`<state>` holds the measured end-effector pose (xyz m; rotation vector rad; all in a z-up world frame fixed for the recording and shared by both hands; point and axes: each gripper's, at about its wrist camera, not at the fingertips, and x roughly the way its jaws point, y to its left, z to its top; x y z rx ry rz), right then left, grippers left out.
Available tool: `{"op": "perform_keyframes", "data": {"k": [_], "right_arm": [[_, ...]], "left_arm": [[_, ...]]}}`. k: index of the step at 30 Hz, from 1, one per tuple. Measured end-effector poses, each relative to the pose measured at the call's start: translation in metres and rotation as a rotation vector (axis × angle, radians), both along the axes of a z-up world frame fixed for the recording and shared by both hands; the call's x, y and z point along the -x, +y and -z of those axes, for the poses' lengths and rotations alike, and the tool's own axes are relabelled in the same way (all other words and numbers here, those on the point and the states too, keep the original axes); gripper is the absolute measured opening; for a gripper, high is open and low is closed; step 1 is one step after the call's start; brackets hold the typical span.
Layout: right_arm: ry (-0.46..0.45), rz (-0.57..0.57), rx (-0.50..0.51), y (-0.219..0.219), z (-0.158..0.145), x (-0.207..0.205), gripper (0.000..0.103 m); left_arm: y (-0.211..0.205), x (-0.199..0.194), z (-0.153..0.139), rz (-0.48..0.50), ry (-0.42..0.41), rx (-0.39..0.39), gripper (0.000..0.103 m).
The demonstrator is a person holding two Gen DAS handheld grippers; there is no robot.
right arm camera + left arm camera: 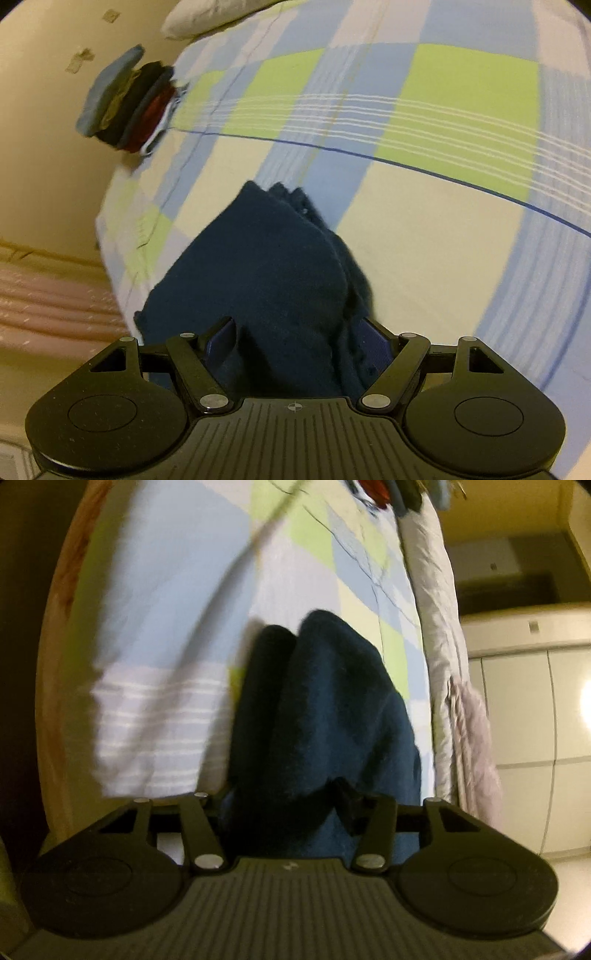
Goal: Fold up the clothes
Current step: 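Lower both grippers onto the folded navy sweater and grasp its edge, then lift the folded sweater with both grippers and carry it toward the clothes stack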
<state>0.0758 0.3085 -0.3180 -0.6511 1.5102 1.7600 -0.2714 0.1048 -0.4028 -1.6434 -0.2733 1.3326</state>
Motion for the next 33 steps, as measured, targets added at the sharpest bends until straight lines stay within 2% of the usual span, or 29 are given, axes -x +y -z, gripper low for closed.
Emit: {"op": "perform_keyframes", "data": {"k": [2, 3, 5, 10, 14, 15, 18, 24, 25, 26, 27, 31, 33], "right_arm": [[0.010, -0.019, 0.003, 0.008, 0.007, -0.002, 0.078], [0.013, -0.027, 0.006, 0.013, 0.011, -0.003, 0.084], [0.033, -0.029, 0.014, 0.021, 0.019, -0.005, 0.089], [0.116, -0.036, 0.094, 0.040, 0.048, -0.008, 0.089], [0.228, -0.082, 0.145, 0.053, 0.070, -0.007, 0.088], [0.246, -0.104, 0.151, 0.056, 0.072, -0.006, 0.088], [0.281, -0.184, 0.162, 0.062, 0.076, -0.003, 0.088], [0.318, -0.243, 0.173, 0.064, 0.082, 0.011, 0.087], [0.324, -0.252, 0.174, 0.064, 0.083, 0.014, 0.087], [0.329, -0.261, 0.176, 0.064, 0.084, 0.016, 0.071], [0.335, -0.270, 0.178, 0.064, 0.085, 0.019, 0.052], [0.325, -0.309, 0.154, 0.062, 0.082, 0.024, 0.051], [0.309, -0.274, 0.159, 0.061, 0.084, 0.017, 0.062]], "left_arm": [[-0.002, 0.002, 0.000, -0.018, -0.016, 0.010, 0.047], [-0.003, 0.003, 0.001, -0.029, -0.026, 0.013, 0.047], [-0.006, 0.005, 0.003, -0.043, -0.045, 0.017, 0.047], [-0.008, 0.005, 0.005, -0.029, -0.057, 0.022, 0.047], [-0.008, 0.006, 0.008, -0.026, -0.072, 0.023, 0.048], [-0.007, 0.006, 0.007, -0.015, -0.067, 0.020, 0.048], [-0.003, 0.007, 0.005, 0.009, -0.069, 0.009, 0.037], [0.000, 0.004, 0.012, 0.007, -0.076, 0.018, 0.042], [0.002, 0.004, 0.012, 0.011, -0.075, 0.014, 0.040], [0.004, 0.003, 0.011, 0.023, -0.075, 0.008, 0.037], [0.006, 0.002, 0.010, 0.037, -0.075, 0.001, 0.026], [0.006, 0.005, 0.000, 0.067, -0.058, -0.007, 0.025], [0.007, 0.007, 0.003, 0.067, -0.067, 0.003, 0.030]]}}
